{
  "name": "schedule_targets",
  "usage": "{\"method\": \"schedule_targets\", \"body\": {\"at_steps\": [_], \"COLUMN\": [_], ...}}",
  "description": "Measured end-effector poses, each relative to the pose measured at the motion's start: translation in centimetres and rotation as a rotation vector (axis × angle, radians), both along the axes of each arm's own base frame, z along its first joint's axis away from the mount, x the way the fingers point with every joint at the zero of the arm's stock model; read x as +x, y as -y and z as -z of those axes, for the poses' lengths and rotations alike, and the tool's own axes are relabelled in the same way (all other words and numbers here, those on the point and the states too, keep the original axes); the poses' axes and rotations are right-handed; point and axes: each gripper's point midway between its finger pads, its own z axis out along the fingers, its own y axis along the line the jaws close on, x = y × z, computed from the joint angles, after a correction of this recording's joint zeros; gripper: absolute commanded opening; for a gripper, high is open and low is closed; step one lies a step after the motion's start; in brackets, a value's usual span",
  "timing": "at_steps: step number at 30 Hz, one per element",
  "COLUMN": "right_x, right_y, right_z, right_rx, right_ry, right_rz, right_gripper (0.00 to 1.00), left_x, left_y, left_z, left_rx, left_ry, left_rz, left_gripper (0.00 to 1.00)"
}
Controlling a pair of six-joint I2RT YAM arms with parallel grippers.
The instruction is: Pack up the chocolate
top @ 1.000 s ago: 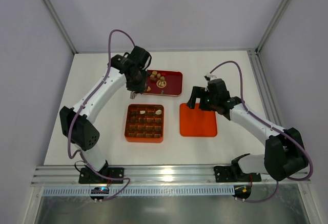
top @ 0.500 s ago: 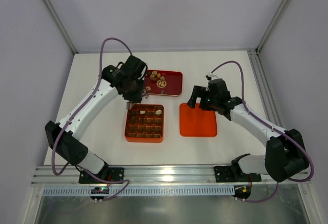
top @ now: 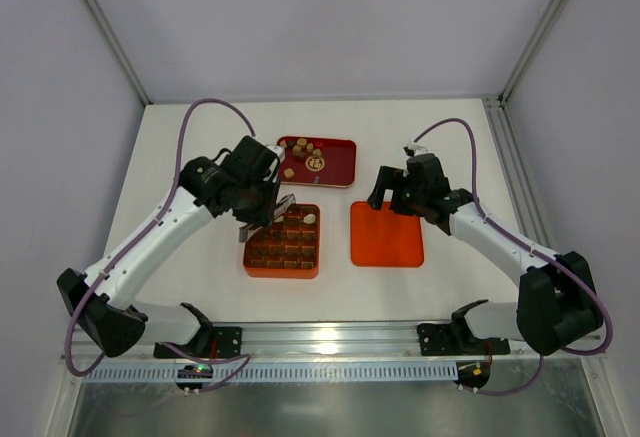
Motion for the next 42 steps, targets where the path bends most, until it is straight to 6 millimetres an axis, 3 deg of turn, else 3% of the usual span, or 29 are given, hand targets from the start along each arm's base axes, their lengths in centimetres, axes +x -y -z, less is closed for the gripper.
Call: {"method": "schedule_targets", "body": {"at_steps": [5,13,28,42], "right_x": [0.0,0.1,-0.3,-0.6], "right_y": [0.1,0.2,0.3,0.4], "right_z": [0.0,0.0,0.7,1.0], "right_rx": [-0.001,0.001,-0.003,-0.007], "right_ry": [-0.002,-0.004,-0.02,-0.028], "right_rz": [0.012,0.02,0.022,0.022], "right_gripper": [1.0,1.0,1.0,1.0], "left_x": [-1.8,-3.0,-4.2,-3.8], "left_y": [-0.2,-0.4,0.1,0.0], "left_z": [0.7,1.7,3.6,3.7], "left_rx": [-0.009,-0.006,0.008,0.016], "left_ry": [-0.023,-0.046,-0.085,-0.065], "left_rz": [0.014,0.017,0.035,0.017], "left_gripper": [0.29,0.29,0.3,0.34]}}
